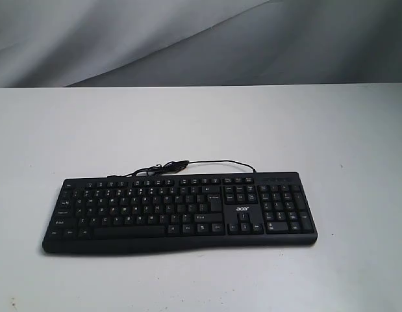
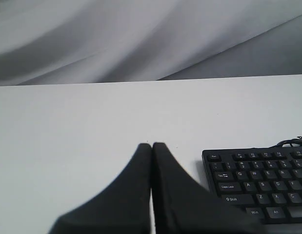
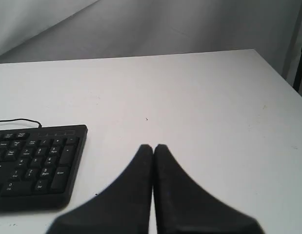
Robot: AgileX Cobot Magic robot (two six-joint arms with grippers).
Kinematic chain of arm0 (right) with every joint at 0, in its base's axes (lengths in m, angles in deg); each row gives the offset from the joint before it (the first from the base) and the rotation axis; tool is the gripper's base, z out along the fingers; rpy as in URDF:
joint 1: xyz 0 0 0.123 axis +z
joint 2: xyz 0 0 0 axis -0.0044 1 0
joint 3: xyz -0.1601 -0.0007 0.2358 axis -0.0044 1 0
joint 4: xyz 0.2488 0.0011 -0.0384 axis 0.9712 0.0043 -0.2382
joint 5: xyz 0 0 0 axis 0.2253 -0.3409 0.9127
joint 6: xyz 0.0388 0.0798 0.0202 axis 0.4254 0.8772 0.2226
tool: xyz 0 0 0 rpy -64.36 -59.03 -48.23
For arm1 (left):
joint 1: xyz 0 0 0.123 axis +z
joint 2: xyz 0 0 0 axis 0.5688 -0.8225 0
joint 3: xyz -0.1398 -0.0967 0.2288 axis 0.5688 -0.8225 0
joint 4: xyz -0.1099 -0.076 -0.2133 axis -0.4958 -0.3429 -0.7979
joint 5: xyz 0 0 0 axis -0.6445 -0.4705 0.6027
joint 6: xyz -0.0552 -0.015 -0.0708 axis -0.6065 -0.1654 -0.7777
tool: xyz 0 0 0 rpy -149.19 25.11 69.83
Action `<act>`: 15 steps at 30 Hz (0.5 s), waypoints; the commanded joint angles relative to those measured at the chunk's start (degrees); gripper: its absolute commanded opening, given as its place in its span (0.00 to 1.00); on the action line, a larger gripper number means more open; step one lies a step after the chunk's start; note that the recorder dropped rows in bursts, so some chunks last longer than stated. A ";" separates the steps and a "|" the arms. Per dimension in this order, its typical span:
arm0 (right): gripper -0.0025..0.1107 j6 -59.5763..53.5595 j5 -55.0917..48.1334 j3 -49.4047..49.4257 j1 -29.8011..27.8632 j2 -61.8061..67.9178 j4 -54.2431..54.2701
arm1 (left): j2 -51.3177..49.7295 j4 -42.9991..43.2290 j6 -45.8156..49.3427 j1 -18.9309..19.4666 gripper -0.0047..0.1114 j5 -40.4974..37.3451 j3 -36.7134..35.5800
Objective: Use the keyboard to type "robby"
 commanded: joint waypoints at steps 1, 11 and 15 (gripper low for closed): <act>0.02 -0.10 0.93 0.20 -0.34 -0.18 0.10 | 0.15 -0.46 -0.23 0.11 0.04 0.26 -0.25; 0.02 0.28 28.29 0.20 -0.34 -0.18 1.38 | 0.15 -0.46 -0.23 0.11 0.04 0.26 -0.25; 0.02 0.28 37.93 0.20 -0.34 -0.18 1.38 | 0.15 -0.46 -0.23 0.11 0.04 0.26 -0.25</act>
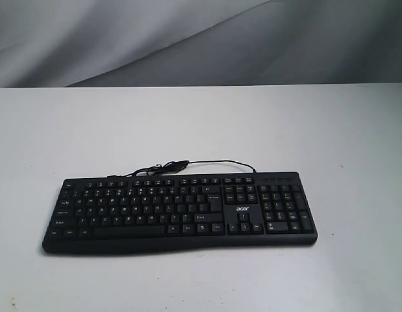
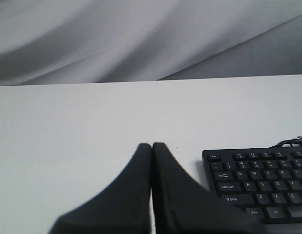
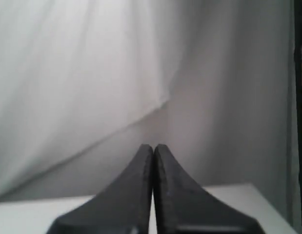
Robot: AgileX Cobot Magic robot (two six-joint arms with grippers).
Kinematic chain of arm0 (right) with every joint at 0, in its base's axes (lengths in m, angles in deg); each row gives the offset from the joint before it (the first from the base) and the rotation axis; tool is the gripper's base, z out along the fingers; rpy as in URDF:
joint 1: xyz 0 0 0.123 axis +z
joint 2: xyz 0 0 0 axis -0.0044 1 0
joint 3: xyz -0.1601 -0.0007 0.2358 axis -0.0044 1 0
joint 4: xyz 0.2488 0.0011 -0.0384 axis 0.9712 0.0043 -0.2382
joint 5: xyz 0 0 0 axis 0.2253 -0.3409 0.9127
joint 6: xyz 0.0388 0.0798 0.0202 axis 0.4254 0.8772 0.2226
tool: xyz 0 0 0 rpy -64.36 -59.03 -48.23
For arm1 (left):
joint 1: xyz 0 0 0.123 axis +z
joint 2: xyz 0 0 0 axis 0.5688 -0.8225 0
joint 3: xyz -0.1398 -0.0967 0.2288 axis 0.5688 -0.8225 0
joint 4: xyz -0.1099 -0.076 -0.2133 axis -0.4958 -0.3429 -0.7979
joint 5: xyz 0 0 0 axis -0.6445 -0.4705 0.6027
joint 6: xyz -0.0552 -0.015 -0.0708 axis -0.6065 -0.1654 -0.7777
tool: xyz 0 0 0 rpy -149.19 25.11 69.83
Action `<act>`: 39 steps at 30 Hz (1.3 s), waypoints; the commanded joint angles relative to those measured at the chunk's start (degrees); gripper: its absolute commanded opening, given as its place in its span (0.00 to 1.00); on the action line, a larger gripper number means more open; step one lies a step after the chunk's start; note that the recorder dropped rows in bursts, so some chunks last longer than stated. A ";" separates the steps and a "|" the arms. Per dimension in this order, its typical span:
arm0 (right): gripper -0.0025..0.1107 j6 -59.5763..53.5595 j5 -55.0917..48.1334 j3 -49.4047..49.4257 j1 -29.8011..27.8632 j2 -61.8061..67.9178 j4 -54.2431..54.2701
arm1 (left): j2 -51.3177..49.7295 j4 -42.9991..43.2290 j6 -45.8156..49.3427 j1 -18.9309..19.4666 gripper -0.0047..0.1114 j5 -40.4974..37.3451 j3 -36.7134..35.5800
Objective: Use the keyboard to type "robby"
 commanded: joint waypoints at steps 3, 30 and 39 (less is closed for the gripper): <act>0.02 1.16 13.74 0.20 -0.34 -0.18 1.61 | 0.15 -0.46 -0.23 0.11 0.04 0.26 -0.25; 0.02 16.10 7.88 -44.75 -0.13 51.12 3.23 | 0.15 -0.46 -0.23 0.11 0.04 0.26 -0.25; 0.02 14.17 -2.51 -60.82 -0.13 65.66 -21.42 | 0.15 -0.46 -0.23 0.11 0.04 0.26 -0.25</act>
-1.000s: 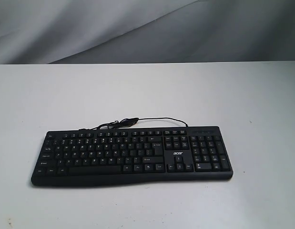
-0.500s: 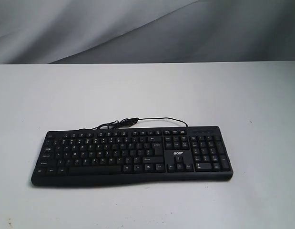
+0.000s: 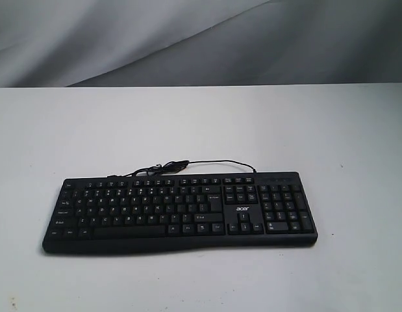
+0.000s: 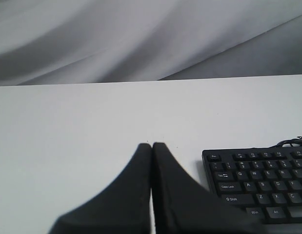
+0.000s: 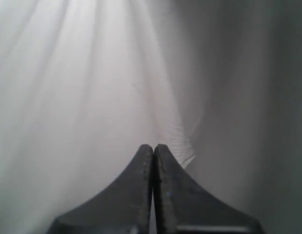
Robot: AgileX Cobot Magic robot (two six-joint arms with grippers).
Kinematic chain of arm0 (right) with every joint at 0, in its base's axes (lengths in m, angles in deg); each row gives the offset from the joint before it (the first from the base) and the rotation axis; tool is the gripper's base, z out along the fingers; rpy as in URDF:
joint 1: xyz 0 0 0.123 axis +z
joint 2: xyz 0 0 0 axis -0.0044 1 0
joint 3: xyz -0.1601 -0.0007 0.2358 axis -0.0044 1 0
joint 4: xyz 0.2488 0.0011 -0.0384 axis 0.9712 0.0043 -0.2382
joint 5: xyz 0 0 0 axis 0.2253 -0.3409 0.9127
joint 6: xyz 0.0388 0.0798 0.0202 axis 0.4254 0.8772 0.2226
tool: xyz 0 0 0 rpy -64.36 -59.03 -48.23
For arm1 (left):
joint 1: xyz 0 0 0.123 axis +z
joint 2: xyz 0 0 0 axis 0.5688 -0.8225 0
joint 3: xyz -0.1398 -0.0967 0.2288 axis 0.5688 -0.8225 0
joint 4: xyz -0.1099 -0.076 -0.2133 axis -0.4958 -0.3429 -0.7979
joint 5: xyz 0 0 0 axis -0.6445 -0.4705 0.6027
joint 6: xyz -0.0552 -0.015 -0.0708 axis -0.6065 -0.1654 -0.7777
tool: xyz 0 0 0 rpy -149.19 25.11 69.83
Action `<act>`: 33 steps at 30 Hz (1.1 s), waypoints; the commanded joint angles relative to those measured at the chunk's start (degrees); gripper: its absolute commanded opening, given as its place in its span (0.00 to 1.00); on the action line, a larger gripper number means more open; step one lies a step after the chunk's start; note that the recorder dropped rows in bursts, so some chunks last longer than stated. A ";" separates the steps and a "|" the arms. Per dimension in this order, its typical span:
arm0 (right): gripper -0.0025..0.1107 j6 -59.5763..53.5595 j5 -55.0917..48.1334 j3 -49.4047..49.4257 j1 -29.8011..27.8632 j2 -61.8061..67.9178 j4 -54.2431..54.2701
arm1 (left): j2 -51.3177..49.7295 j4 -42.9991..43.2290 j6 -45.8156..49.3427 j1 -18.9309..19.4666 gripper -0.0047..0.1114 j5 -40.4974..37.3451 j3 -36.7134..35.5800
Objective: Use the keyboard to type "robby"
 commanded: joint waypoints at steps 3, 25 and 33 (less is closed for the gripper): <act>0.02 -2.34 -22.02 -17.52 -0.13 11.62 -18.03 | 0.15 -0.46 -0.23 0.11 0.04 0.26 -0.25; 0.02 -71.18 -59.99 -49.29 37.00 65.30 33.12 | 0.15 -0.46 -0.23 0.11 0.04 0.26 -0.25; 0.02 -70.82 -60.64 -60.92 44.54 74.17 33.58 | 0.15 -0.46 -0.23 0.11 0.04 0.26 -0.25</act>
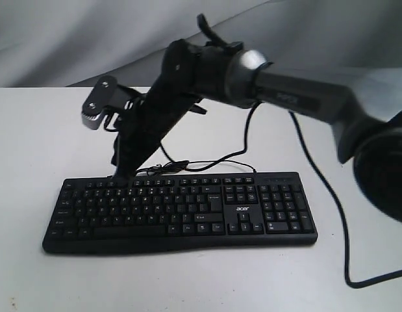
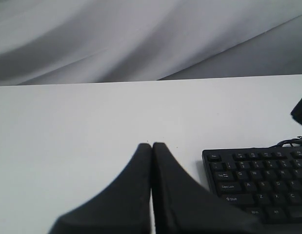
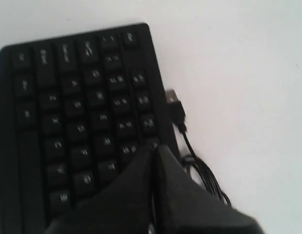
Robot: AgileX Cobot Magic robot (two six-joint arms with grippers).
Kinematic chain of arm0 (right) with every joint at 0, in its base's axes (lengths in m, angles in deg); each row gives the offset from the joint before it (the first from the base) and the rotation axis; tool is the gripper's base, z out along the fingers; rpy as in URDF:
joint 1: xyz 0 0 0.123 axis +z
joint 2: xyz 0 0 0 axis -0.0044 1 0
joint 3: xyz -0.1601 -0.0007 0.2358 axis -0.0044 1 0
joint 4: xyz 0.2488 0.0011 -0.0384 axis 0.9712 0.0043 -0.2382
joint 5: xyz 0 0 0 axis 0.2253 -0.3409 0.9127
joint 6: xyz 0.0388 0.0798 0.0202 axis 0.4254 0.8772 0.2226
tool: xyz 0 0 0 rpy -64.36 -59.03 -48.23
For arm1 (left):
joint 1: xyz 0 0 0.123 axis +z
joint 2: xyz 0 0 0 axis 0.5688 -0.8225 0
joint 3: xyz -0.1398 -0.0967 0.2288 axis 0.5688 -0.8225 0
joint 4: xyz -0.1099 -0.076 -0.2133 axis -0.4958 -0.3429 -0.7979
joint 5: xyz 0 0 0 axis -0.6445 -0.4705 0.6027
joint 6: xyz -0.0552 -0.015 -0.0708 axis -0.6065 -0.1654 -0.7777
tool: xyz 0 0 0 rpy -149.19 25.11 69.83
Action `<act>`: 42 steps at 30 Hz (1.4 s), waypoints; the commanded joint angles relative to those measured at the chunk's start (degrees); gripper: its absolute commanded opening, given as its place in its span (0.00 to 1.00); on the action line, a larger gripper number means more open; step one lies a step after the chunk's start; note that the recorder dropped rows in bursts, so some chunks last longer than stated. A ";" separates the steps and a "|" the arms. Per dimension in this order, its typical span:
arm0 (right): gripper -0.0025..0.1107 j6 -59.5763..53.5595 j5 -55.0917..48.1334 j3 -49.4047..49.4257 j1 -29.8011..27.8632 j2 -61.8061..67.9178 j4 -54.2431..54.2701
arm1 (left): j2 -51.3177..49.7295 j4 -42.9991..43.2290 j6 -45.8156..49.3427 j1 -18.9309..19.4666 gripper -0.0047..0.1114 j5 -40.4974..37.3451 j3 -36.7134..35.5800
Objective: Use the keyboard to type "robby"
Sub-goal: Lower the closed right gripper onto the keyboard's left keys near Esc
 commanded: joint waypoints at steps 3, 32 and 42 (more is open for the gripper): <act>0.02 1.11 -0.83 -5.24 3.10 4.54 0.49 | 0.15 -0.46 -0.23 0.11 0.04 0.26 -0.25; 0.02 6.25 1.99 -2.88 5.20 6.10 -4.29 | 0.15 -0.46 -0.23 0.11 0.04 0.26 -0.25; 0.02 6.35 2.57 -1.91 5.20 6.32 -4.29 | 0.15 -0.46 -0.23 0.11 0.04 0.26 -0.25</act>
